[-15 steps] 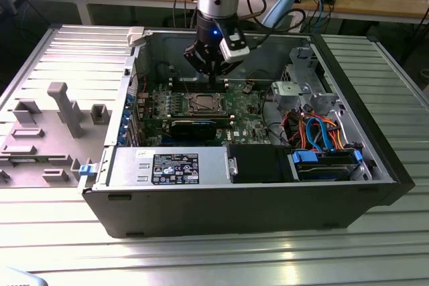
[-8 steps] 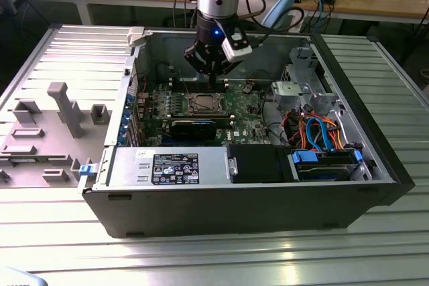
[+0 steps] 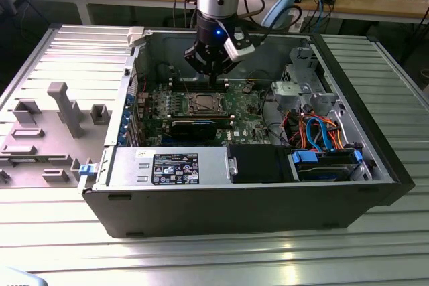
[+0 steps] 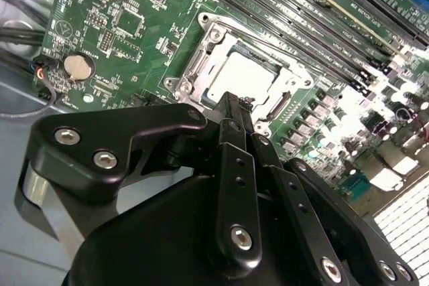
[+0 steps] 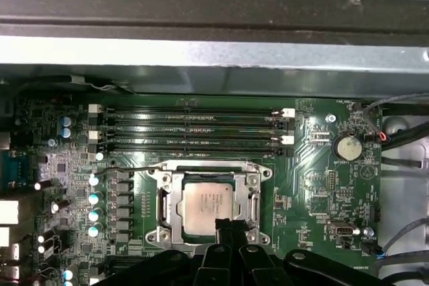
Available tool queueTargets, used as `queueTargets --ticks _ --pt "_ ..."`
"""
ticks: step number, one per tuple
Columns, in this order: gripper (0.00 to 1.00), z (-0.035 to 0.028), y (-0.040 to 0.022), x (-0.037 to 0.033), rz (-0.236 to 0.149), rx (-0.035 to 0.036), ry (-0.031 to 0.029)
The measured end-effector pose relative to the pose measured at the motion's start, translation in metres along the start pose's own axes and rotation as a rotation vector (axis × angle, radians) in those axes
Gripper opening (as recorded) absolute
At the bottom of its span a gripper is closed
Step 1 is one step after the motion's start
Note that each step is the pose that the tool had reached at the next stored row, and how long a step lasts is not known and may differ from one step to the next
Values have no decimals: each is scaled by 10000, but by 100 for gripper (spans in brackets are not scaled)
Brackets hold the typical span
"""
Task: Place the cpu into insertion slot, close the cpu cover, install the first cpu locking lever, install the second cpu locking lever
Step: 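Install the first cpu locking lever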
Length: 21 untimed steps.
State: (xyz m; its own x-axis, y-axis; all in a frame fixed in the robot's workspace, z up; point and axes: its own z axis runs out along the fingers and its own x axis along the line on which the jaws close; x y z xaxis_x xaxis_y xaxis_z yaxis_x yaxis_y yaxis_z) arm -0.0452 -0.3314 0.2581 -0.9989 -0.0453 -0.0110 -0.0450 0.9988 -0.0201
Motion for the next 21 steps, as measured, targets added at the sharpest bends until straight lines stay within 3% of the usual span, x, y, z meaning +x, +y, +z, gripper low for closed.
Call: queueTargets --ticks 10,21 --pt "11 0 0 5 -179 -2 -4" --pt "11 -2 6 129 -182 -2 -6"
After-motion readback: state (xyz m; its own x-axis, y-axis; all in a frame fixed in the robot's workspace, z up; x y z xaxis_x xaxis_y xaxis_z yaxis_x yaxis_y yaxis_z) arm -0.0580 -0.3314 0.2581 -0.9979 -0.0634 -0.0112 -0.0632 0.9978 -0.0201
